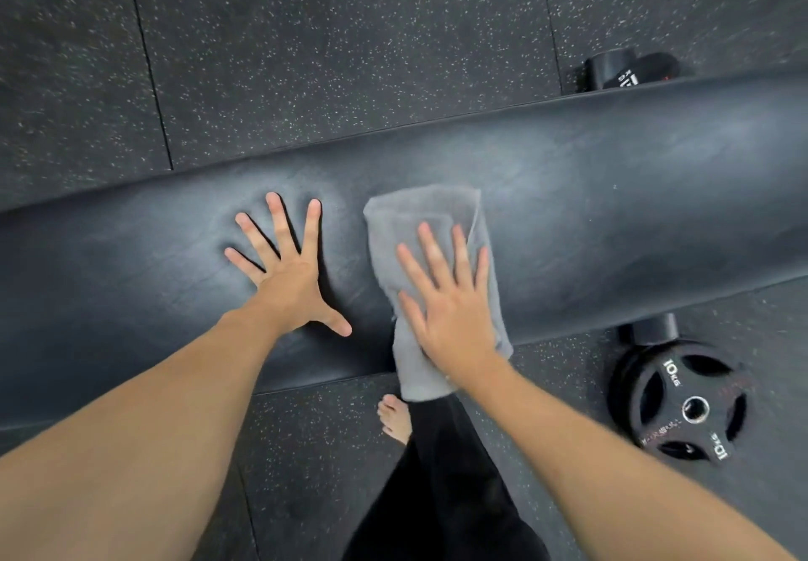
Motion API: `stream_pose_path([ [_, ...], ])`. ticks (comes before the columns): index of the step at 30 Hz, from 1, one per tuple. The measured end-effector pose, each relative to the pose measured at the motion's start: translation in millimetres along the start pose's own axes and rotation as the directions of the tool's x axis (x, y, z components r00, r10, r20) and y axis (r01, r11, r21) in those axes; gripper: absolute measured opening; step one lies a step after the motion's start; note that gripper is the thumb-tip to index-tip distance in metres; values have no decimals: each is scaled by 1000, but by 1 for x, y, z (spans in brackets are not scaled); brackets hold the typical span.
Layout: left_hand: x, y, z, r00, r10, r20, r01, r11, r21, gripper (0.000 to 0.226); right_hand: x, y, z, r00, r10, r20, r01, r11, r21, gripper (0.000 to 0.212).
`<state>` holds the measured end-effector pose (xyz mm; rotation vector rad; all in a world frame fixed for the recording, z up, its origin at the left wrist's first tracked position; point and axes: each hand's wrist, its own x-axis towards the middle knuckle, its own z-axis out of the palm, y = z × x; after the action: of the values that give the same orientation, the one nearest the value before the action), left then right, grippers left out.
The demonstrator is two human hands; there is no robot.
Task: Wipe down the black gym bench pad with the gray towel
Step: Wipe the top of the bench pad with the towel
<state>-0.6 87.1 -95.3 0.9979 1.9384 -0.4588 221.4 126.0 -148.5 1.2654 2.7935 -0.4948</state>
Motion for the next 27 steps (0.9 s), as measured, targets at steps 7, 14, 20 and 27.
stream_pose_path([
  [7,-5,0,4,997,20,-68,-20,1000,-5,176,-44,79,-12,990,-144,-1,144,988,-54,55],
  [14,-7,5,3,998,-41,-53,43,998,36,176,-48,171,-35,993,70,-97,-74,997,-40,55],
  [20,-8,96,-9,997,-12,-82,8,999,-42,166,-50,174,-33,994,74,-76,-76,997,-18,56],
  [27,16,220,22,1000,2,9,-2,1000,-12,178,26,165,-42,994,85,-66,-84,996,24,58],
])
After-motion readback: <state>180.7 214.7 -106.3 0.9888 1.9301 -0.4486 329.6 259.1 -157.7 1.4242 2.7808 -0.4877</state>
